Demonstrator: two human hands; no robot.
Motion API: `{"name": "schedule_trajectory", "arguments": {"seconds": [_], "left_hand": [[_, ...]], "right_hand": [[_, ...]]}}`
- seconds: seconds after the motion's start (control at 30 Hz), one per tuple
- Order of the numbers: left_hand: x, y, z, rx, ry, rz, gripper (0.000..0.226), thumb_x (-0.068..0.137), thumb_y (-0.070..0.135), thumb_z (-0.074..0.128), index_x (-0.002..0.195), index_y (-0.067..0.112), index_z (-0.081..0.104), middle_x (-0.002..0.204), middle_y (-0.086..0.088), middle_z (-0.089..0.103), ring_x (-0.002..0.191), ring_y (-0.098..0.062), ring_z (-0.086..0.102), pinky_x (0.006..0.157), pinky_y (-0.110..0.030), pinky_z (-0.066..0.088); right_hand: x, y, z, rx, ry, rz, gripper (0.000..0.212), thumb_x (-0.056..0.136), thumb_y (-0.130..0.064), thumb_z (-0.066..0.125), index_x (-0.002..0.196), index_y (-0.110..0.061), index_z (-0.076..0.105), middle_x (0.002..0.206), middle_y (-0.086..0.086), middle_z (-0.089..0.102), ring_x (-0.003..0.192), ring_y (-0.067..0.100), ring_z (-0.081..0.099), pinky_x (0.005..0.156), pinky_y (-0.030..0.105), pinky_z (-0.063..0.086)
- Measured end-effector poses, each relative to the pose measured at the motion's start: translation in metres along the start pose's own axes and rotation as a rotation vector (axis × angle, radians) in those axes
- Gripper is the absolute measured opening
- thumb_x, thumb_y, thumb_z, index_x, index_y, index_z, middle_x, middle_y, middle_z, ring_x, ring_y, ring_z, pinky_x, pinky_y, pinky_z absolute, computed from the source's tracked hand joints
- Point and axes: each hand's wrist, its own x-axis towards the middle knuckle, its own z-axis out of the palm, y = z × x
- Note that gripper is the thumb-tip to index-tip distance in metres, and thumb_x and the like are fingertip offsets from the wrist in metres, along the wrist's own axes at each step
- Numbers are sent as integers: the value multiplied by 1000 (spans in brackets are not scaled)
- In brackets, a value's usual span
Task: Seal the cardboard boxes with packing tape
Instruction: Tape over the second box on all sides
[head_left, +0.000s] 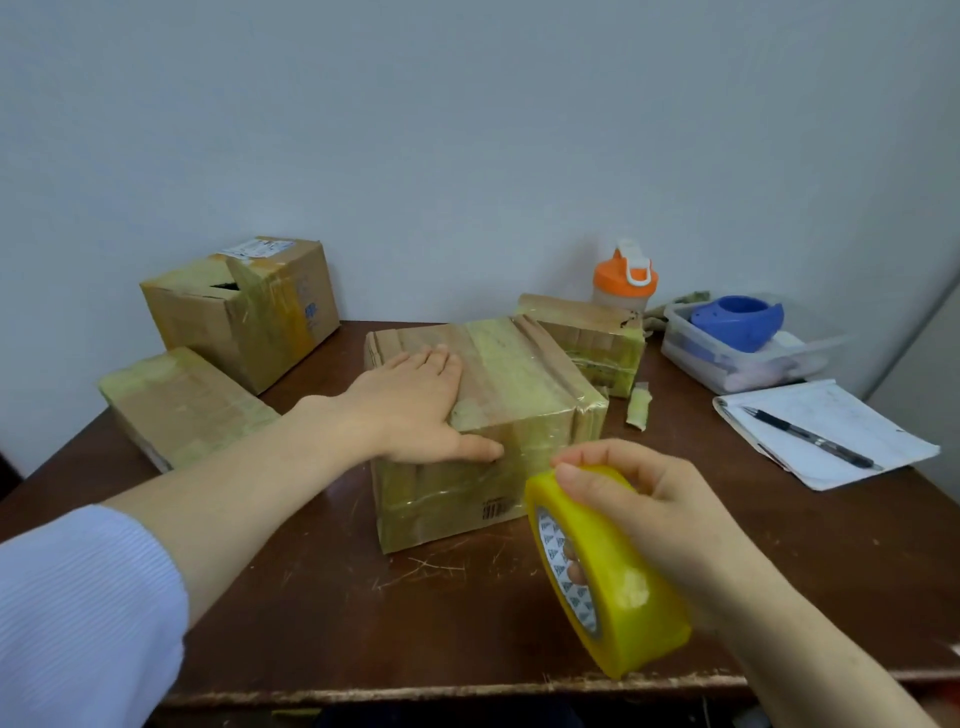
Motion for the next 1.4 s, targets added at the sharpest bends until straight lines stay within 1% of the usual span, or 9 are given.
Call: {"name": "schedule_trajectory", "arguments": {"seconds": [0.1, 0.27, 0.4, 0.5, 0.7, 0.83, 1.1, 1.23, 1.4], "left_hand": [[0, 0, -9, -17, -55, -1, 112, 73, 83, 32, 151, 10, -2, 159, -8, -7, 146, -21, 2, 116, -32, 7], [32, 4, -43, -268, 35, -127, 84, 77, 81, 23, 127, 22, 54, 142, -7, 46, 123, -24, 47, 90, -33, 38], [89, 32, -38, -255, 185, -192, 90, 88, 71, 9, 150, 5, 2, 159, -13, 3, 146, -25, 5, 117, -40, 8], [108, 38, -12, -207, 123, -200, 95, 85, 74, 6, 150, 5, -3, 159, -12, -4, 146, -24, -4, 118, -40, -3], [102, 36, -20, -296, 46, -209, 102, 81, 79, 3, 148, 4, -11, 156, -15, -20, 144, -25, -17, 115, -38, -10], [75, 57, -1, -235, 56, -115, 102, 79, 80, 1, 148, 5, -13, 156, -15, -18, 145, -26, -16, 113, -36, -10], [87, 37, -13, -223, 61, -182, 97, 83, 76, 3, 150, 6, -4, 158, -13, -10, 146, -25, -8, 116, -37, -5], [86, 34, -15, -236, 43, -192, 93, 86, 72, 5, 149, 5, -7, 157, -14, -14, 146, -26, -11, 116, -37, -6], [70, 50, 1, -246, 57, -137, 96, 83, 75, -1, 149, 5, -8, 157, -14, -14, 145, -24, -12, 113, -34, -9]], "right_hand": [[10, 9, 0, -14, -14, 32, 2, 82, -20, 72, 80, -21, 72, 71, 22, 68, 52, 31, 65, 50, 40, 56], [23, 13, -1, 0, -68, 69, 3, 81, -19, 72, 80, -21, 72, 69, 16, 67, 51, 27, 64, 47, 33, 54], [27, 17, -1, -31, -54, 42, 3, 80, -21, 73, 83, -21, 72, 83, 2, 70, 50, 9, 65, 42, 17, 48], [37, 26, -3, -131, -22, -10, 6, 78, -33, 73, 83, -34, 72, 97, -15, 67, 74, -8, 63, 56, 8, 45], [44, 30, 1, -125, -68, -6, 10, 75, -40, 75, 85, -40, 69, 99, -11, 66, 105, 19, 61, 90, 40, 51], [46, 33, -3, -155, -43, -29, 10, 76, -38, 74, 83, -43, 69, 96, -19, 67, 99, -2, 58, 80, 19, 45], [45, 29, -2, -86, -50, 15, 6, 78, -29, 75, 82, -33, 72, 107, -4, 65, 70, 5, 66, 53, 14, 47], [44, 24, 0, 32, -65, 69, 5, 80, -18, 74, 84, -19, 71, 85, 0, 67, 46, 8, 63, 40, 16, 45], [45, 25, 0, 42, -84, 89, 6, 81, -17, 73, 86, -17, 70, 59, -6, 67, 46, 9, 63, 40, 17, 46]]}}
